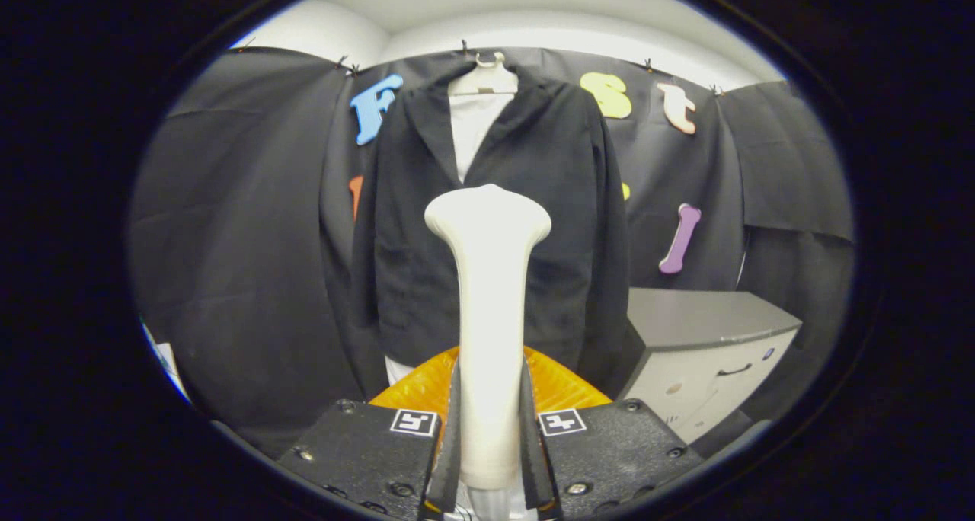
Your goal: Iron the clothes twice with a garment steamer, once on the left side and once on the right side.
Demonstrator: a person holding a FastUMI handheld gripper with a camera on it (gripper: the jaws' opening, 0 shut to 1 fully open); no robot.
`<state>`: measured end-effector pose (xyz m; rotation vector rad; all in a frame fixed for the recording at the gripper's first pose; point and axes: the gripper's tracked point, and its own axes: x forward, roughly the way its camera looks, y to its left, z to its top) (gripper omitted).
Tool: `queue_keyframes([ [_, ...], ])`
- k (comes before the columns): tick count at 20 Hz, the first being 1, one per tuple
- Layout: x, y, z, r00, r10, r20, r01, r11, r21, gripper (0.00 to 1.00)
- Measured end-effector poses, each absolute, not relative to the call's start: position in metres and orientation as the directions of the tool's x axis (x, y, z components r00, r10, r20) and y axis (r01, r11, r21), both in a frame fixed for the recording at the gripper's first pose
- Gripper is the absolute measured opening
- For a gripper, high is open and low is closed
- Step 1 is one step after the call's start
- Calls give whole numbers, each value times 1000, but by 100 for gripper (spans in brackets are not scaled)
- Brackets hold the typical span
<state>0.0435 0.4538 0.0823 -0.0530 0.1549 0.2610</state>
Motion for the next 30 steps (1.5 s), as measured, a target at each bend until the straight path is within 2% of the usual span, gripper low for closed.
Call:
queue_keyframes([
  [9, 39, 519, 189, 925, 360, 119, -351, 932, -94, 35],
  [14, 54, 554, 232, 901, 347, 260, -316, 936, -154, 35],
  [23, 124, 589, 310, 874, 287, 392, -258, 958, -125, 35],
  [30, 161, 607, 322, 876, 269, 401, -230, 963, -144, 35],
])
